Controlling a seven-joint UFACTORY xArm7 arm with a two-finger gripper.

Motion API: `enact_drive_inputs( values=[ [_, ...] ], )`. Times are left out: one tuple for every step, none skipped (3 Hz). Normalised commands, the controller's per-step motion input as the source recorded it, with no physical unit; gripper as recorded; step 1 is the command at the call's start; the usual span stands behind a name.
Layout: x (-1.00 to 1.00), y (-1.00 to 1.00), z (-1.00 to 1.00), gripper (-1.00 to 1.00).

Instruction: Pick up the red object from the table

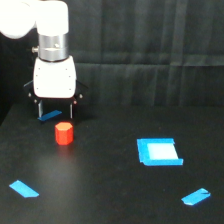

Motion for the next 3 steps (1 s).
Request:
enact_drive_inputs(
  values=[
    [0.45, -0.85, -0.16, 1.0],
    [0.7, -0.55, -0.03, 0.94],
    [0.56, -0.52, -0.13, 0.97]
  ],
)
